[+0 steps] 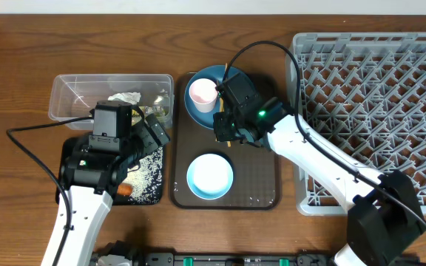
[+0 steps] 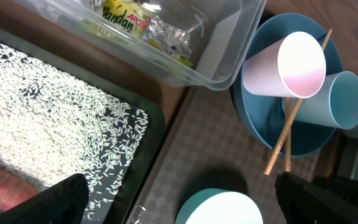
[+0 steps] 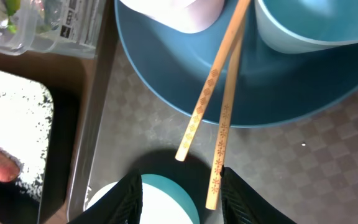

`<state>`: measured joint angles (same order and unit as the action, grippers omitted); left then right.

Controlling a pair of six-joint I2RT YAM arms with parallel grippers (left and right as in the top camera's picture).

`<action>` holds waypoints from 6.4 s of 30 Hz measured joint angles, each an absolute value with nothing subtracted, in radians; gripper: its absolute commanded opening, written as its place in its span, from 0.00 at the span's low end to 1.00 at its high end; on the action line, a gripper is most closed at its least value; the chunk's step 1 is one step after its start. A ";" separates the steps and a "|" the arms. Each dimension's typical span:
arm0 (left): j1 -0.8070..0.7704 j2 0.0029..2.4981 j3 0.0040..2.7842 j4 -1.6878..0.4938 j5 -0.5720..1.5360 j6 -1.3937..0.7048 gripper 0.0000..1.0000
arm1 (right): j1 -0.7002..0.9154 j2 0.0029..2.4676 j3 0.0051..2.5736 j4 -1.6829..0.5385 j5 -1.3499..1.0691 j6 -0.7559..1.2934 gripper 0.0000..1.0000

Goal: Sort waste into correct bins and load items into the dishwasher rack
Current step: 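Move the right gripper from the rack over the chopsticks on the plate, then lower the right gripper and close it on one chopstick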

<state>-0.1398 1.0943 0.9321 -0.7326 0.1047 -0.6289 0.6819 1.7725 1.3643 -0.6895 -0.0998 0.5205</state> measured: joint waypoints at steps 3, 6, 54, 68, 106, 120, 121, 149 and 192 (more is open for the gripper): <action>-0.140 1.094 0.932 -0.733 0.105 -0.629 0.98 | 0.701 1.776 1.364 -0.687 -0.089 0.540 0.41; -0.140 1.094 0.932 -0.732 0.105 -0.629 0.98 | 0.732 1.786 1.364 -0.683 -0.070 0.557 0.41; -0.140 1.094 0.932 -0.733 0.105 -0.629 0.98 | 0.846 1.829 1.323 -0.675 0.157 0.827 0.38; -0.140 1.094 0.932 -0.733 0.105 -0.629 0.98 | 0.846 1.830 1.261 -0.585 0.178 0.862 0.39; -0.140 1.094 0.932 -0.733 0.105 -0.629 0.98 | 0.846 1.830 1.190 -0.444 0.233 0.923 0.34; -0.140 1.094 0.932 -0.733 0.105 -0.629 0.98 | 0.846 1.830 1.169 -0.398 0.237 0.937 0.26; -0.140 1.094 0.932 -0.733 0.105 -0.629 0.98 | 0.846 1.830 1.169 -0.398 0.237 0.937 0.27; -0.140 1.094 0.932 -0.733 0.105 -0.629 0.98 | 0.846 1.830 1.169 -0.393 0.263 0.939 0.31; -0.140 1.094 0.932 -0.733 0.105 -0.629 0.98 | 0.846 1.882 1.168 -0.338 0.261 0.871 0.23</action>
